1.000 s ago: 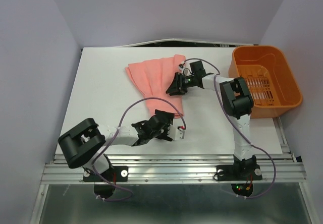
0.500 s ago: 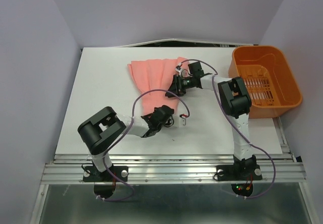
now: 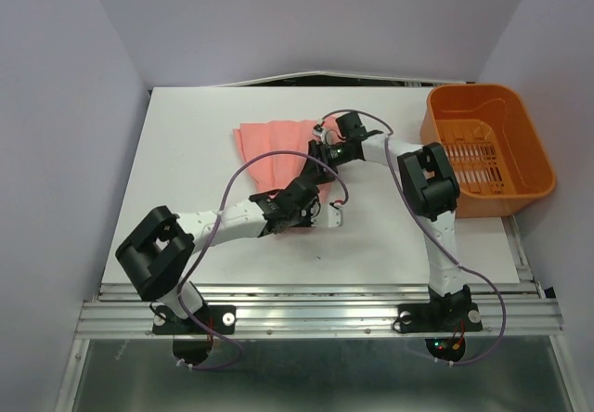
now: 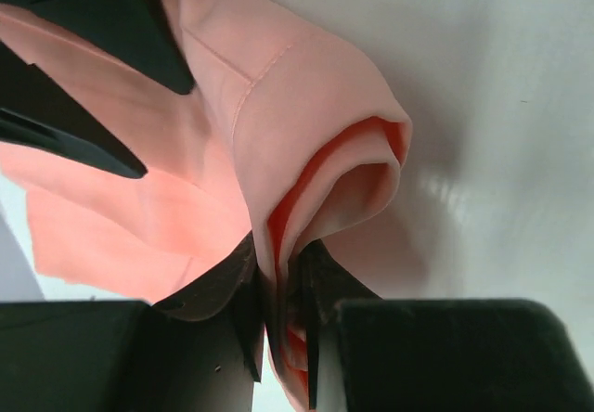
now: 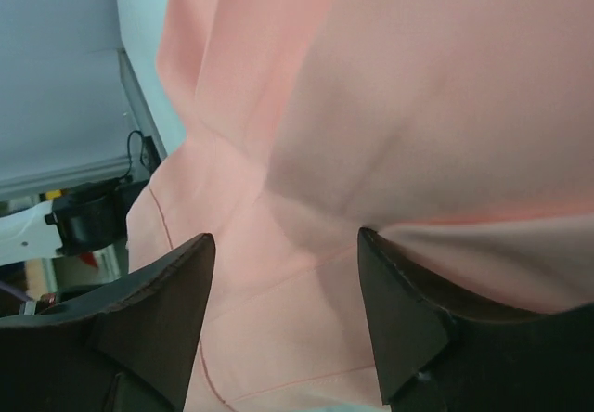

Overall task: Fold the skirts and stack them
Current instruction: Fold the skirt

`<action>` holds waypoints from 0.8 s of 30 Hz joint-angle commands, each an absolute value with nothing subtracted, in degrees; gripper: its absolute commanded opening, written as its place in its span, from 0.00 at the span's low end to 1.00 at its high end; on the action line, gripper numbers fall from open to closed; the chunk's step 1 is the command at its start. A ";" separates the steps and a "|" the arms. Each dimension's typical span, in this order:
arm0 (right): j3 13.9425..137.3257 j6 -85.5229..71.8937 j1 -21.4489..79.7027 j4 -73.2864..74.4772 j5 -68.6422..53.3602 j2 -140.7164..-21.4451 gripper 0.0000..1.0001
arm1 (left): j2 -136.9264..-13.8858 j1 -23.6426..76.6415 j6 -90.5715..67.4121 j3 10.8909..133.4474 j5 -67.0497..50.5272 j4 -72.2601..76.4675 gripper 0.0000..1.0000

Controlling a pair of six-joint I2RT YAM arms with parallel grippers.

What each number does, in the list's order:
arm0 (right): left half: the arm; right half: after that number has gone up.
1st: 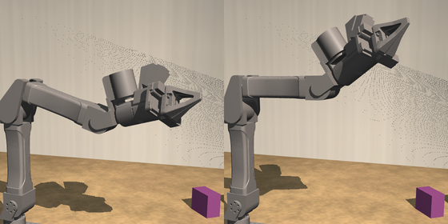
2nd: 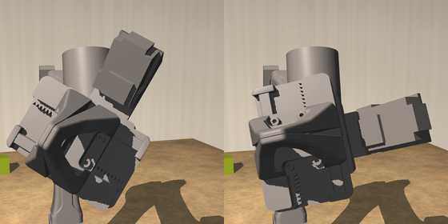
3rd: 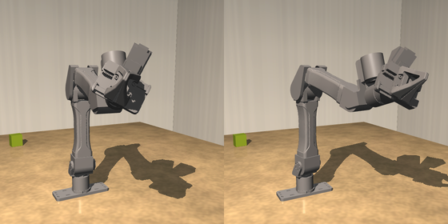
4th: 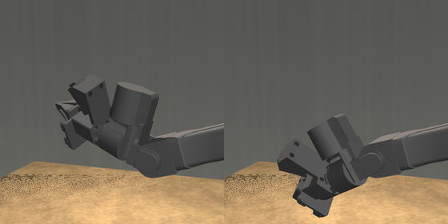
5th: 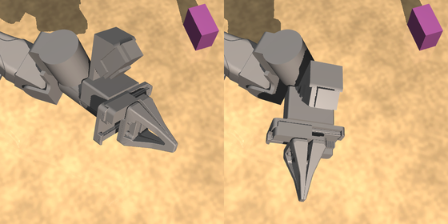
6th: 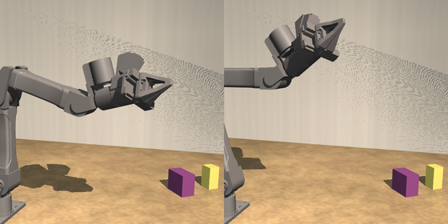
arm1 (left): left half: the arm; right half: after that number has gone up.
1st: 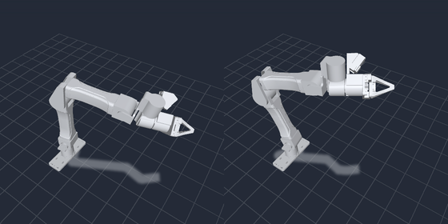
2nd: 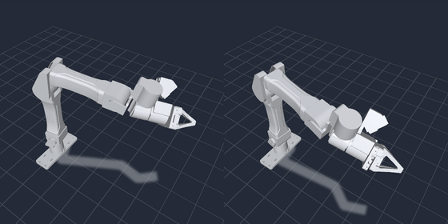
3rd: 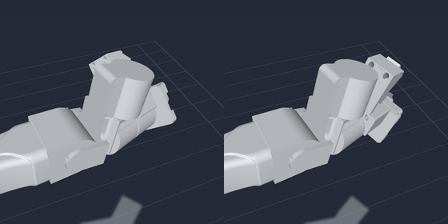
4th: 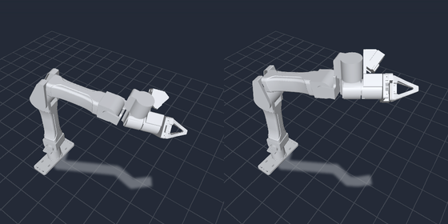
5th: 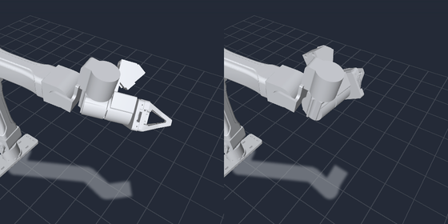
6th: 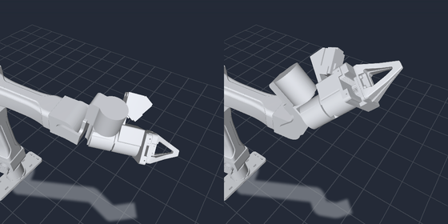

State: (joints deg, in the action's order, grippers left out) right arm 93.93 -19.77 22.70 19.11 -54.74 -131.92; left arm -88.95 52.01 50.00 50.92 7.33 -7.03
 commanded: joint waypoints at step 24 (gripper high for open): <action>113.13 -2.38 25.74 23.64 -41.04 -140.80 0.55 | -90.61 51.07 44.47 82.60 -29.88 -63.10 0.00</action>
State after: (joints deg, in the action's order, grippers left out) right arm 116.20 -6.42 22.41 22.61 -37.30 -141.25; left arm -88.92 52.49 43.13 76.40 -25.58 -56.42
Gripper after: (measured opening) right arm 0.585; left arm 0.265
